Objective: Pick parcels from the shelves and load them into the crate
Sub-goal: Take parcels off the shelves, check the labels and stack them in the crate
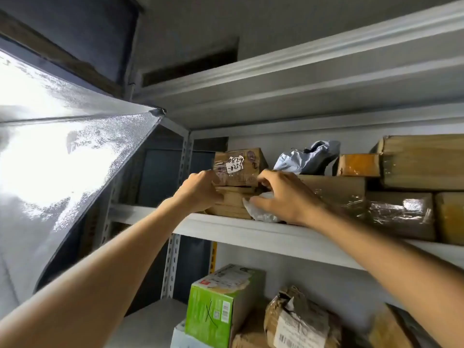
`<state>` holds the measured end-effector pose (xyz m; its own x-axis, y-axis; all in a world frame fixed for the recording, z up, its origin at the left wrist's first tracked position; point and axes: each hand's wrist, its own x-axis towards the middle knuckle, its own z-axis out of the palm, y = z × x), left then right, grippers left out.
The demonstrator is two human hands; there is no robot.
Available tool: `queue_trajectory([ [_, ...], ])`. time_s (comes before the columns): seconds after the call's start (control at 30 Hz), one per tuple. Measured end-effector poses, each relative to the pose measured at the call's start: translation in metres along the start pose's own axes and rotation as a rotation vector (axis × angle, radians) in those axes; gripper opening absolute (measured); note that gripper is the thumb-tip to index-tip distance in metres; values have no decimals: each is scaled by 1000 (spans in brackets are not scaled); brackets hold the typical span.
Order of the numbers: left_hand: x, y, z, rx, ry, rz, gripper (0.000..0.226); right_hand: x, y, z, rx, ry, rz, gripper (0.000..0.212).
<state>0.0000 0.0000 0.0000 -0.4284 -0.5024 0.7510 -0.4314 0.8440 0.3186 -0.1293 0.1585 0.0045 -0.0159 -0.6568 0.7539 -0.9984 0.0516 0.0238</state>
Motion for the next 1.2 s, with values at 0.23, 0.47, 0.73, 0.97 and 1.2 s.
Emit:
queue_trajectory([
  [0.23,60,-35,4,-166,212,8,58,43,-10,26,-124,71,103,54],
  [0.47,89,-47,7,-427,-13,43,70,86,-14,42,-203,82,342,79],
  [0.73,98,-49,10,-646,-151,56,58,110,-12,57,-82,176,548,72],
  [0.97,78,-53,14,-716,20,130,64,108,-16,59,239,370,616,66],
  [1.2,54,-57,-4,-834,170,297,62,91,-30,52,710,683,536,53],
])
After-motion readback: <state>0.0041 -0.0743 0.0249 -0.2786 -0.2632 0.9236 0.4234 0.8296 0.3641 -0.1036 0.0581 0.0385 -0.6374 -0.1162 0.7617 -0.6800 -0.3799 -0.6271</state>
